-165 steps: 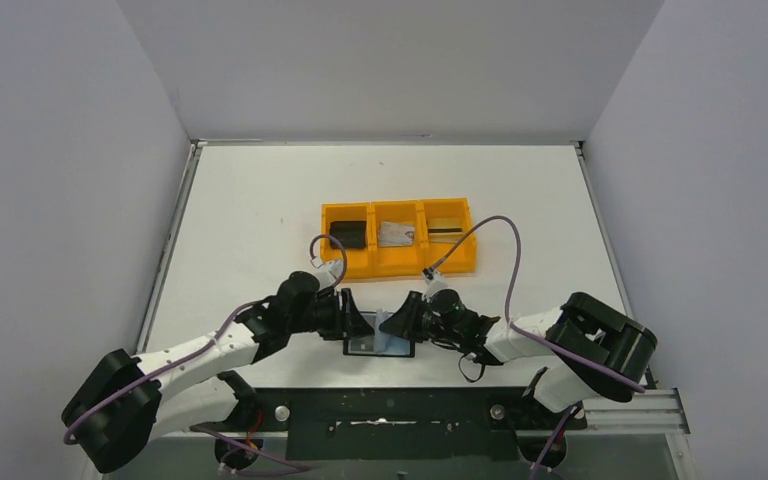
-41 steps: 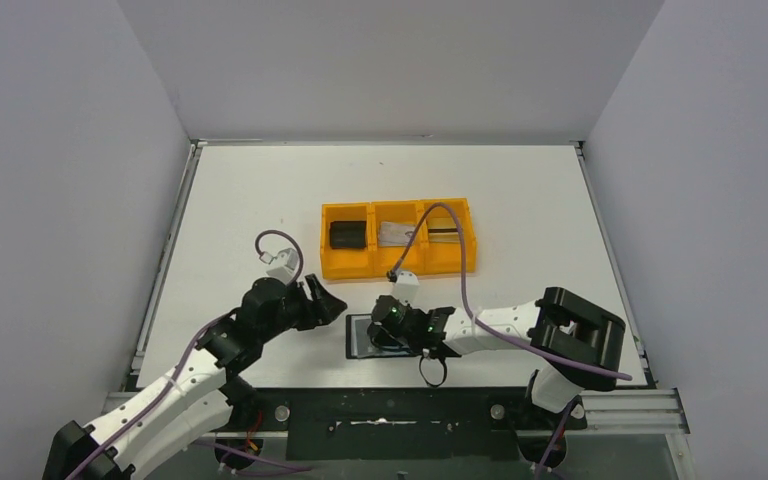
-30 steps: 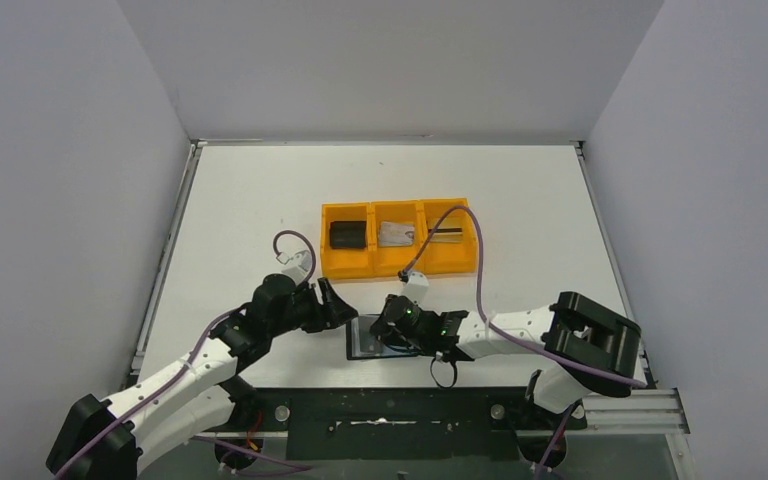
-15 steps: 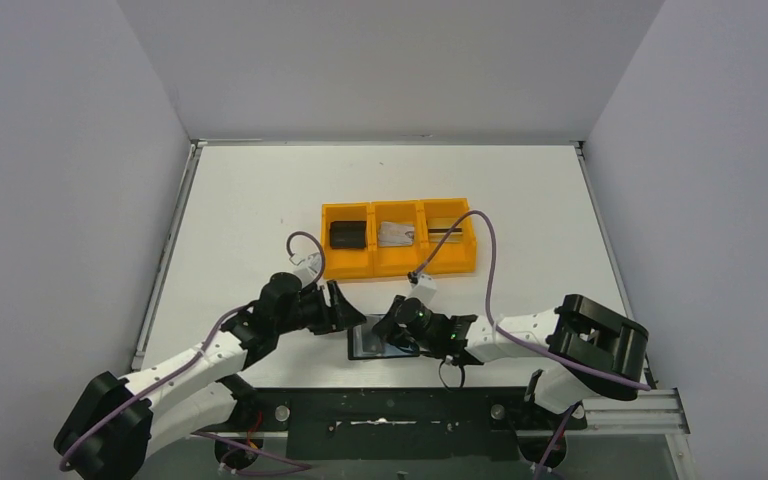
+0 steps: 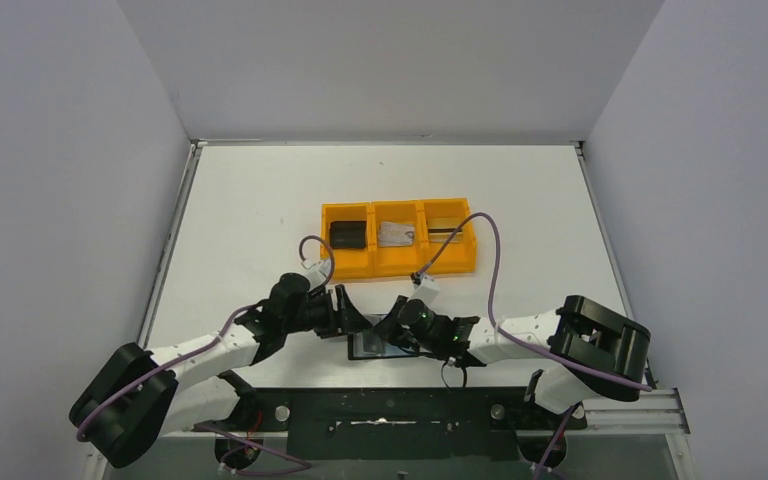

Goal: Take the credit cards out of the card holder

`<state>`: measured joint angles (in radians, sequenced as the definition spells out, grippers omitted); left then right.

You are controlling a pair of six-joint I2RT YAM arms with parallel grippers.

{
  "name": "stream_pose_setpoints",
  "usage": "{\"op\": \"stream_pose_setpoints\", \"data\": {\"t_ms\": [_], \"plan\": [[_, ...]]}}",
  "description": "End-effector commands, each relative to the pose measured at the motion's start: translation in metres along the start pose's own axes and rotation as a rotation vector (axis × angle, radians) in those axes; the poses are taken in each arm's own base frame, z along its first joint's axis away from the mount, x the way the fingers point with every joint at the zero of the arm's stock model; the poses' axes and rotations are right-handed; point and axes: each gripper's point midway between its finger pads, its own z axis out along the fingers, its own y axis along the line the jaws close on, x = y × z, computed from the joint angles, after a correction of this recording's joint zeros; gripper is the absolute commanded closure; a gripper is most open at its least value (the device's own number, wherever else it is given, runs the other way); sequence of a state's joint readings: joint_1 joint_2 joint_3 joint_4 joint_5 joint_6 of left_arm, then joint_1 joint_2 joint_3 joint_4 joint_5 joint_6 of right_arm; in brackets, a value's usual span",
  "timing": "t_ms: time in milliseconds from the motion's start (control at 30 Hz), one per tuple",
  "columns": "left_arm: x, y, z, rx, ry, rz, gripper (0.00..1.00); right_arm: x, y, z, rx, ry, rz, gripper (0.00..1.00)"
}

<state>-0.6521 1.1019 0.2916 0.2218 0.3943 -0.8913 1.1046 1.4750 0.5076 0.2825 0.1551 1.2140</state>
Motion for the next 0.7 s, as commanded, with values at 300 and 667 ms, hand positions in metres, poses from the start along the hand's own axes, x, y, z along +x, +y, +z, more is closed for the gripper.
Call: {"op": "stream_pose_setpoints", "data": {"t_ms": [300,667], "plan": [[0.002,-0.044,0.016,0.172,0.004,0.054,0.50,-0.019,0.018,-0.011,-0.075,-0.064,0.047,0.90],[0.003,-0.066,0.030,0.214,0.025,0.097,0.52,-0.044,-0.016,-0.048,0.119,-0.190,0.047,0.65]]}}
